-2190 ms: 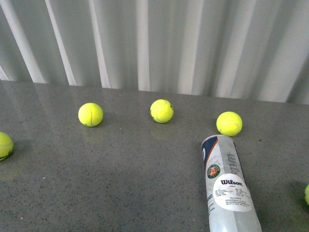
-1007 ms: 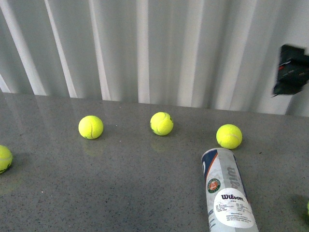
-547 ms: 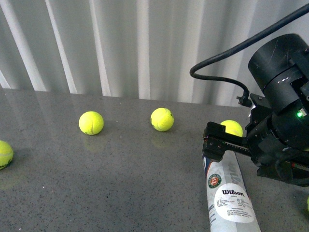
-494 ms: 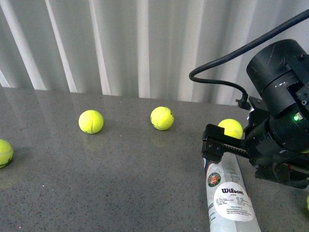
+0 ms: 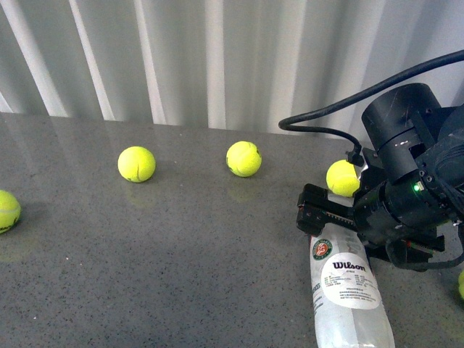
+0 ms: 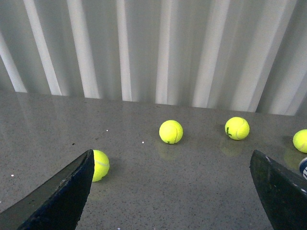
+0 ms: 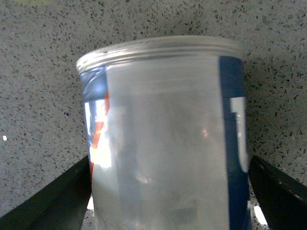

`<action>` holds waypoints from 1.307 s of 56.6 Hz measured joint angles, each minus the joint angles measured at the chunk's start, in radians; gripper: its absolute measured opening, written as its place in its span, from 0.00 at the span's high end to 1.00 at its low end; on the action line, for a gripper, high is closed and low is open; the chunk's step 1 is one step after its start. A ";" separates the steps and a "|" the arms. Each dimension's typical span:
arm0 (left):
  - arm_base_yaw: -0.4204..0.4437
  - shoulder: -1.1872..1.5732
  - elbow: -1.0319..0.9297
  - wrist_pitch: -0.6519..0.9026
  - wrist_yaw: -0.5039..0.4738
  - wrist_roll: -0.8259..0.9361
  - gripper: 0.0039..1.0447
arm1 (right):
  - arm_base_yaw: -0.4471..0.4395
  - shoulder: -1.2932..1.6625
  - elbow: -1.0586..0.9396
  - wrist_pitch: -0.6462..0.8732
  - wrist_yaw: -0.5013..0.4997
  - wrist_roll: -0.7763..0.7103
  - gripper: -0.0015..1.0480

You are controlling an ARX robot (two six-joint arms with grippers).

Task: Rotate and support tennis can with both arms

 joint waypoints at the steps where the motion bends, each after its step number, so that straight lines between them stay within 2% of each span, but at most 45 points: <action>1: 0.000 0.000 0.000 0.000 0.000 0.000 0.06 | 0.001 0.001 -0.001 0.001 0.000 0.000 0.15; 12: 0.000 0.000 0.000 0.000 0.000 0.000 0.06 | 0.011 0.004 -0.008 0.006 0.007 -0.007 0.45; 32: 0.000 0.000 0.000 0.000 0.000 0.000 0.06 | 0.013 -0.020 -0.012 0.005 0.011 -0.012 0.71; 44: 0.000 0.000 0.000 0.000 0.000 0.000 0.06 | 0.027 -0.058 -0.022 0.023 0.036 -0.019 0.81; 59: 0.000 0.000 0.000 0.000 0.000 0.000 0.06 | 0.049 -0.154 -0.054 0.077 0.122 -0.096 0.84; 68: 0.000 0.000 0.000 0.000 0.000 0.000 0.06 | 0.066 -0.248 -0.140 0.230 0.264 -0.288 0.86; 74: 0.000 0.000 0.000 0.000 0.000 0.000 0.06 | 0.082 -0.322 -0.240 0.380 0.285 -0.502 0.87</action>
